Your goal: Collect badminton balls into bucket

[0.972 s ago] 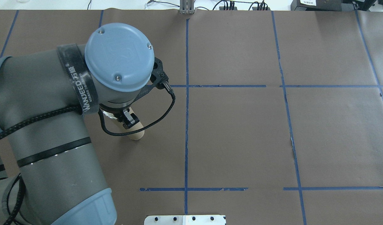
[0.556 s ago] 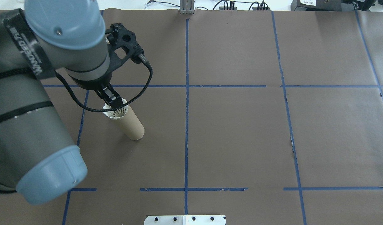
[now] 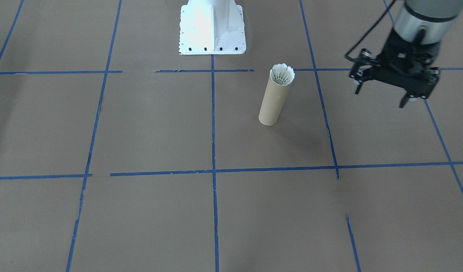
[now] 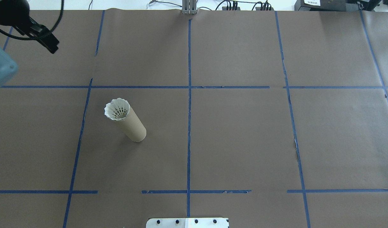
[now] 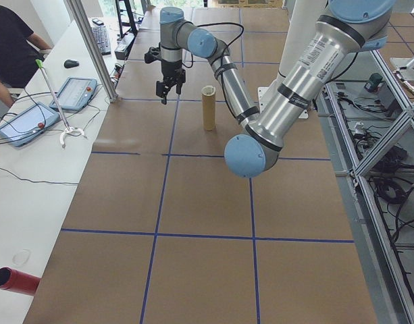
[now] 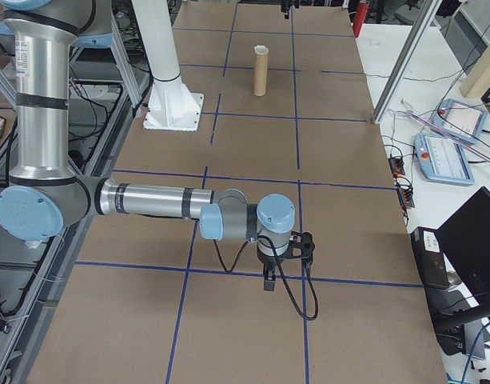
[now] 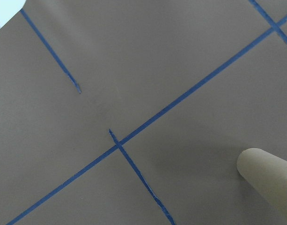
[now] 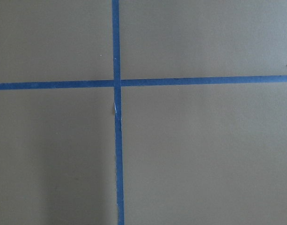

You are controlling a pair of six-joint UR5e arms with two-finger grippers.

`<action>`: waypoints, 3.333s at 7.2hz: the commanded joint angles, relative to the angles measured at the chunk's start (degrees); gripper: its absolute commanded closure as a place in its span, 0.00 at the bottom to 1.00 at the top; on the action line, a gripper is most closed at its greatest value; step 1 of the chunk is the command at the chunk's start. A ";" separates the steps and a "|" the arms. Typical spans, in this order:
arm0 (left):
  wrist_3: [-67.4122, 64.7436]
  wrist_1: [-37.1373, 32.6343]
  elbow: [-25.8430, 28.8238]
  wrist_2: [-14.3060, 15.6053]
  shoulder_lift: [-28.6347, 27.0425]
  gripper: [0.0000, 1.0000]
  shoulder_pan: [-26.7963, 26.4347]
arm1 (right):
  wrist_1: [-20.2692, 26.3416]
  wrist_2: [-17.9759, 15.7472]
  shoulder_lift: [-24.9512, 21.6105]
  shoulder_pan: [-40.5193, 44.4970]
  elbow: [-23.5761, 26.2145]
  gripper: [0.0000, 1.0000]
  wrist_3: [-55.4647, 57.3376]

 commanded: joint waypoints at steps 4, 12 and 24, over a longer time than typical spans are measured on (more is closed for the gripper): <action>1.41 -11.12 12.32 -13.01 19.78 0.00 -20.44 | 0.00 0.00 0.00 0.00 0.00 0.00 0.00; 13.54 -11.92 12.15 -12.93 29.84 0.00 -25.65 | 0.00 0.00 0.00 0.00 0.00 0.00 0.00; 12.84 -27.30 19.71 -13.01 35.03 0.00 -25.57 | 0.00 0.00 0.00 0.00 0.00 0.00 0.00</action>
